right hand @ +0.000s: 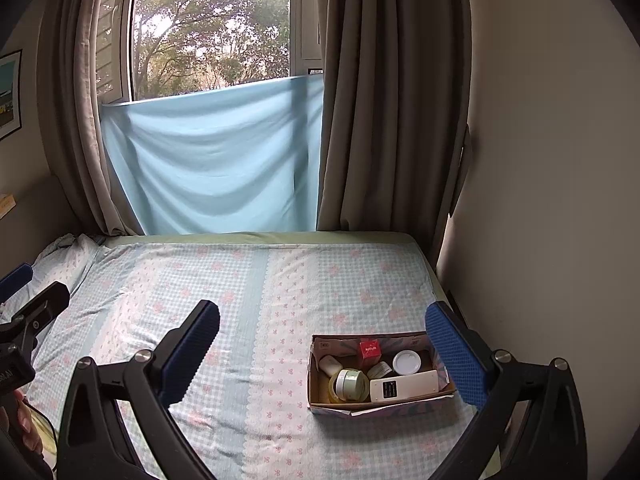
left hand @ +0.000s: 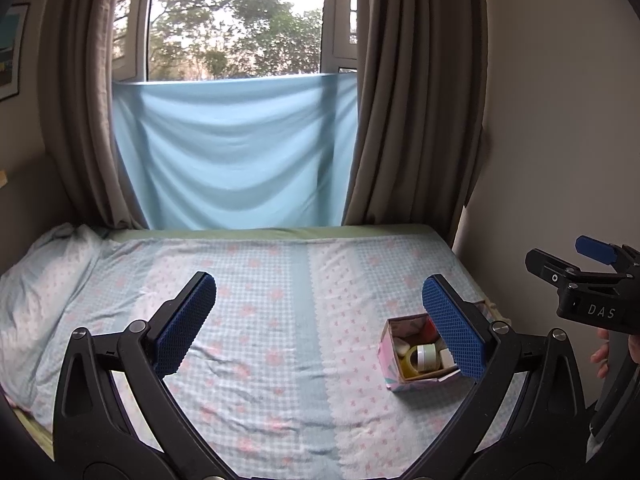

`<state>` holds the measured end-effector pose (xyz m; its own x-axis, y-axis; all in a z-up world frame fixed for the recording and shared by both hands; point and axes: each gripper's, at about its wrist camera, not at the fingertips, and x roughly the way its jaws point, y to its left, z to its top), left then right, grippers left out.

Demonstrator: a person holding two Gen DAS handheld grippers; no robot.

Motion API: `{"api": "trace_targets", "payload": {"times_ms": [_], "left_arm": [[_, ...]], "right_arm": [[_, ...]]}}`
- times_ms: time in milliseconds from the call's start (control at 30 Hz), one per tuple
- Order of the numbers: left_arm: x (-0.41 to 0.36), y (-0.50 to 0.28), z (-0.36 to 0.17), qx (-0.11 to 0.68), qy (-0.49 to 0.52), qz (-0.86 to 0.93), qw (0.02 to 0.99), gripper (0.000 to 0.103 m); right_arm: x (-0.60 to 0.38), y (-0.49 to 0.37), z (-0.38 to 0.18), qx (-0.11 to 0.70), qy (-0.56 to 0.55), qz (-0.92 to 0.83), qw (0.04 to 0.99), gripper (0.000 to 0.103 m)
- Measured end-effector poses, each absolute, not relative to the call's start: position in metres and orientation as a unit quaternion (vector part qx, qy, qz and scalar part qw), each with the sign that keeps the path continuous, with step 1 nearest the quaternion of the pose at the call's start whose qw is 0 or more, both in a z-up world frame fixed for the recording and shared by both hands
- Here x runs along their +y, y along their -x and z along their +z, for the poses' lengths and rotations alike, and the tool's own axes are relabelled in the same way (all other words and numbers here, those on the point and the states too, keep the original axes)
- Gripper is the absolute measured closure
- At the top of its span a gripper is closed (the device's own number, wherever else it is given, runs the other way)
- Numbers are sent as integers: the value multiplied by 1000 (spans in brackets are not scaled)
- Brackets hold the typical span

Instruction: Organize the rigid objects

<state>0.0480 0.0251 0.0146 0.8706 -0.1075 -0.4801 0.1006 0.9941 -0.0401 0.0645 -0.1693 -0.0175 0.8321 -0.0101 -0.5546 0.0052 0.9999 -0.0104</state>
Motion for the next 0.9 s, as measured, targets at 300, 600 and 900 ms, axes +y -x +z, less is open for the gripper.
{"api": "trace_targets", "payload": {"times_ms": [300,600,900], "left_arm": [[24,-50,15,243,4,-52,969,0],[25,-52,14,247,6,-42,968,0],[27,-54,17,237,2,-9,972,0]], "right_arm": [[-170,-67,-17,287,4,-2,958,0],[-170,-69,-16,286,8,-4,958,0],[-169,-70,-14,286,8,-3,958,0]]}}
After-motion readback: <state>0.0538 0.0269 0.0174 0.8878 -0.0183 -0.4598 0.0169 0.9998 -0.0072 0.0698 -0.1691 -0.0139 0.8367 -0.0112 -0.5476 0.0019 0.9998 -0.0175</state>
